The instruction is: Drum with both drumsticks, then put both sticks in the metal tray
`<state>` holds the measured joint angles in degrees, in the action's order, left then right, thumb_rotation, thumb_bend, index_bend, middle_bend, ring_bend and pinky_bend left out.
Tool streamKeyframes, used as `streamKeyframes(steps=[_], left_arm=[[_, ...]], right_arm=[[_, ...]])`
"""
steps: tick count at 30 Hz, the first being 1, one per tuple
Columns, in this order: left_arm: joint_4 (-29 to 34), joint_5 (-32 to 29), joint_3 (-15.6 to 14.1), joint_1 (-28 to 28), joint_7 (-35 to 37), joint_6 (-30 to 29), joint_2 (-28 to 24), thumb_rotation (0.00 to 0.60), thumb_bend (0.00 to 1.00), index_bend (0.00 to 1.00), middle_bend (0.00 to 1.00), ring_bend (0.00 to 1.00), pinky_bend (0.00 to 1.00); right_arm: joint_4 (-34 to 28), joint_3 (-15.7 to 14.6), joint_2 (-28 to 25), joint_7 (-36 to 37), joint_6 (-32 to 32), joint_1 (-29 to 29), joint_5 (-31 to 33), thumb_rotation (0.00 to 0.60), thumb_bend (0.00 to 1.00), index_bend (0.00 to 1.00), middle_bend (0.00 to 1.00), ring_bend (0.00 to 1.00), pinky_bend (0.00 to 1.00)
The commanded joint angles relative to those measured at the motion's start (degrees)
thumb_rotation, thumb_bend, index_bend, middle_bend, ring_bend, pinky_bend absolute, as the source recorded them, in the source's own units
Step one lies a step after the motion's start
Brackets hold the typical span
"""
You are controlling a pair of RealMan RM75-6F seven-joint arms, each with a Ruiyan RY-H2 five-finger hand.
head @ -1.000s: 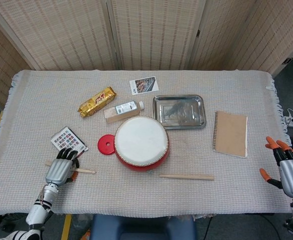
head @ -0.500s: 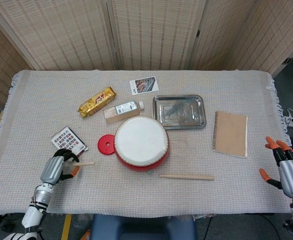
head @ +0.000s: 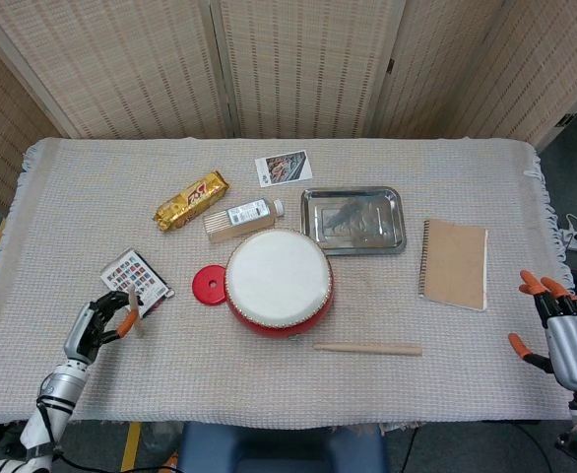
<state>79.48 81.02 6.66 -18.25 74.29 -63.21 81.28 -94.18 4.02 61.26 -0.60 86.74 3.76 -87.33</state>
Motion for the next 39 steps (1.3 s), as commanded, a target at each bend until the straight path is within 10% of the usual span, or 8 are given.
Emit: streamKeyframes(steps=[1,12,39], left_arm=[[-2.71,2.32,-0.35,-0.96,20.05,4.68,-1.22,0.600,0.48,0.56,0.42,0.27,0.23],[-8.02,1.38,0.03,-2.20,33.94,6.46,1.83,0.600,0.48,0.50,0.47,0.37,0.35],[-3.95,-7.85,7.83,-0.57,27.10,7.97,5.19,0.600,0.51,0.13,0.49,0.46,0.40]], right_arm=[[-0.34,0.18,-0.36,0.10,0.19,0.04,-0.07,0.600,0.18,0.07,0.24,0.11,0.25],[-1.16,0.62,-1.32,0.03,0.28,0.29,-0.09,0.600,0.18,0.07,0.24,0.11,0.25],[-1.44,0.63,-1.29,0.07,-0.10,0.28,0.54,0.600,0.18,0.08,0.24,0.11,0.25]])
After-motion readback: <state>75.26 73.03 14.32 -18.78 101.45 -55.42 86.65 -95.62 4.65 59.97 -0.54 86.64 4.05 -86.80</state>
